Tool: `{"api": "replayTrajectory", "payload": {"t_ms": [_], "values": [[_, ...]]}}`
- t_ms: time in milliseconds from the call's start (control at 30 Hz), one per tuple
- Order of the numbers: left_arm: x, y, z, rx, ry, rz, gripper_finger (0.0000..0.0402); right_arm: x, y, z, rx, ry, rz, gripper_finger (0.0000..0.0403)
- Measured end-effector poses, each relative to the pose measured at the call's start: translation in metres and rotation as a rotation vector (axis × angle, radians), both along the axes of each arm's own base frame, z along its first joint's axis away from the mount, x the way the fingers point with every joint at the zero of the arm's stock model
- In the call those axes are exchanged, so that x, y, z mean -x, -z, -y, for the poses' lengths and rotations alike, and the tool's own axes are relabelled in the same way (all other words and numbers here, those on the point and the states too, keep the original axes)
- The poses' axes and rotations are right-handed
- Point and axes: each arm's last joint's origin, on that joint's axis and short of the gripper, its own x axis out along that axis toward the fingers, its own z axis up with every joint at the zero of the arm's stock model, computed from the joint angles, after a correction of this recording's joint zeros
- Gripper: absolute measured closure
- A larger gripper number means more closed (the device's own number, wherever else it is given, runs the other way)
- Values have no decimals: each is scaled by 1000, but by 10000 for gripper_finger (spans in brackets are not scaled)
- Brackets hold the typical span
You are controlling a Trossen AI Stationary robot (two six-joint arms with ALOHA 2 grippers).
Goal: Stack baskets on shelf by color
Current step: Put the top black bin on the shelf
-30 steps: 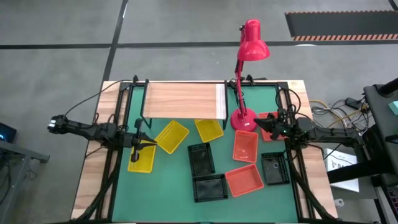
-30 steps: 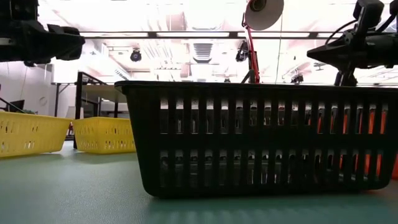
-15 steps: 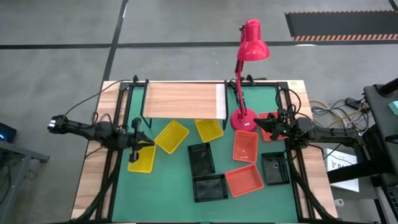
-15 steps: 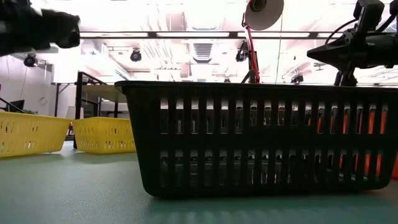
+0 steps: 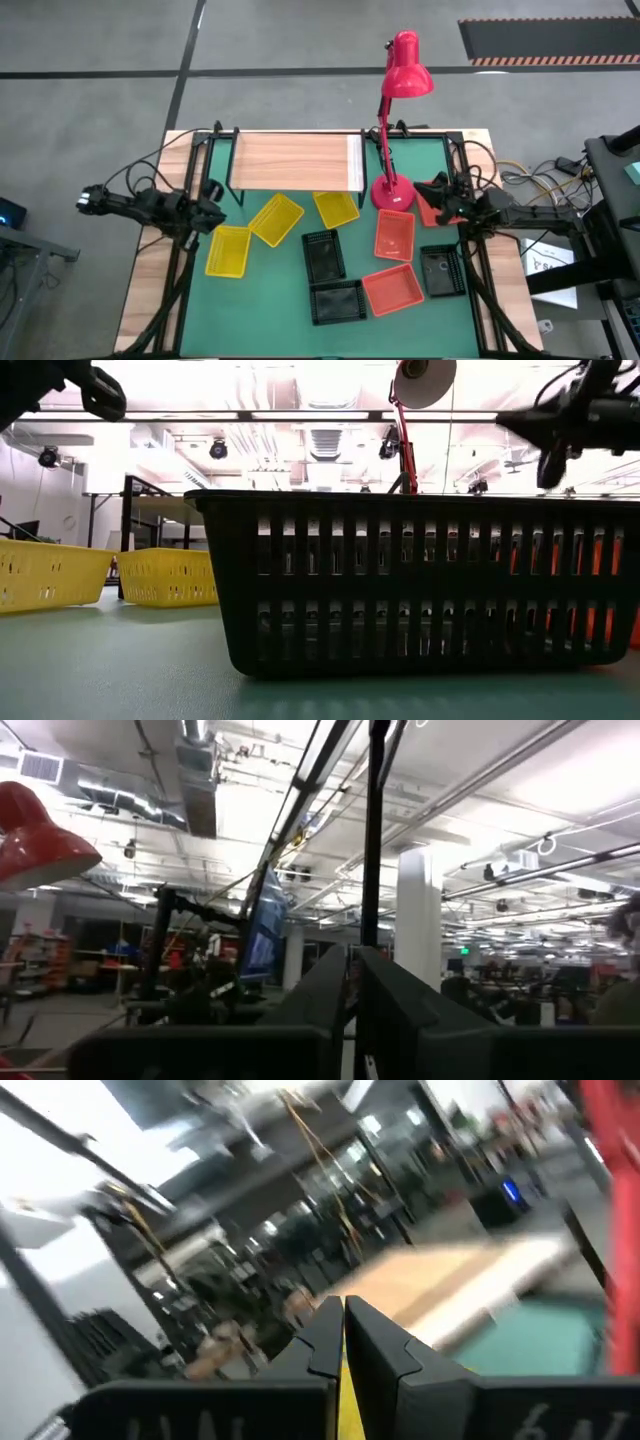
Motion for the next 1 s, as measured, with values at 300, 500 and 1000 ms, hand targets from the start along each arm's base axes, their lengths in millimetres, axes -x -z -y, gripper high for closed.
{"api": "replayTrajectory", "payload": {"t_ms": [300, 500, 1000], "values": [[-2, -11, 1, -24, -8, 141, 385, -5, -13, -3, 203, -31, 72, 394], [-8, -13, 2, -108, -82, 190, 385, -11, -17, -3, 289, -10, 40, 394], [-16, -24, 0, -202, -338, 254, 385, -62, -46, -12, 481, -232, -150, 394]]}}
